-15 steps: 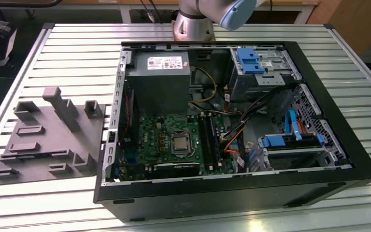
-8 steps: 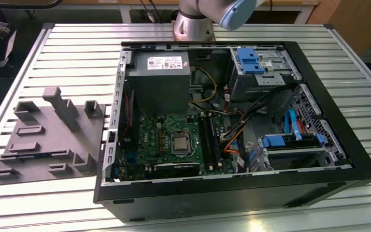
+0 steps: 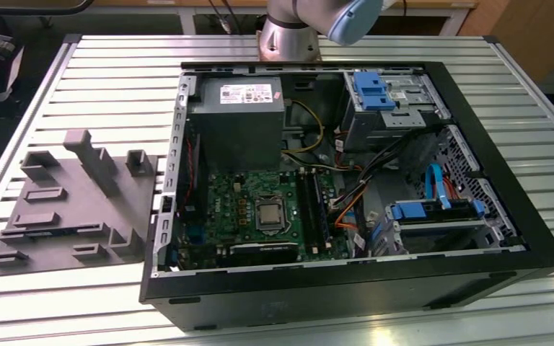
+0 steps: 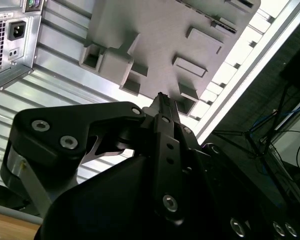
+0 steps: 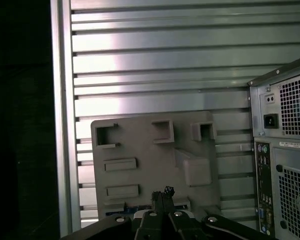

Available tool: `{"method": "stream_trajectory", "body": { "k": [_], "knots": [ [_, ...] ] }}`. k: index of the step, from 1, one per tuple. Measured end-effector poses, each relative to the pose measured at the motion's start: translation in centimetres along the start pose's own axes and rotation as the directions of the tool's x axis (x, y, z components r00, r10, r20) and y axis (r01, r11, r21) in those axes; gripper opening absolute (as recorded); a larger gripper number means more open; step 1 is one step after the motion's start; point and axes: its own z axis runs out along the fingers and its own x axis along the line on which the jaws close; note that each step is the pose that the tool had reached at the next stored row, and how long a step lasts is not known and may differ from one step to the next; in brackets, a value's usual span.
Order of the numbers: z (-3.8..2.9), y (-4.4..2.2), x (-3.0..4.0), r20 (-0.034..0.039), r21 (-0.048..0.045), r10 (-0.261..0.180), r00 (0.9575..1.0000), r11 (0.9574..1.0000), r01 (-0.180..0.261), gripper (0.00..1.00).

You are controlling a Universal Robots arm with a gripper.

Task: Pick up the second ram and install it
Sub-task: 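Reach for the second ram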

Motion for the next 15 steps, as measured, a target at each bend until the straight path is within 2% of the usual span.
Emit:
{"method": "stream_trajectory", "body": {
  "k": [15],
  "knots": [
    [0.45,-0.37,0.25,-0.001,0.0,0.0,1.0,1.0,0.0,0.11]
  ]
}}
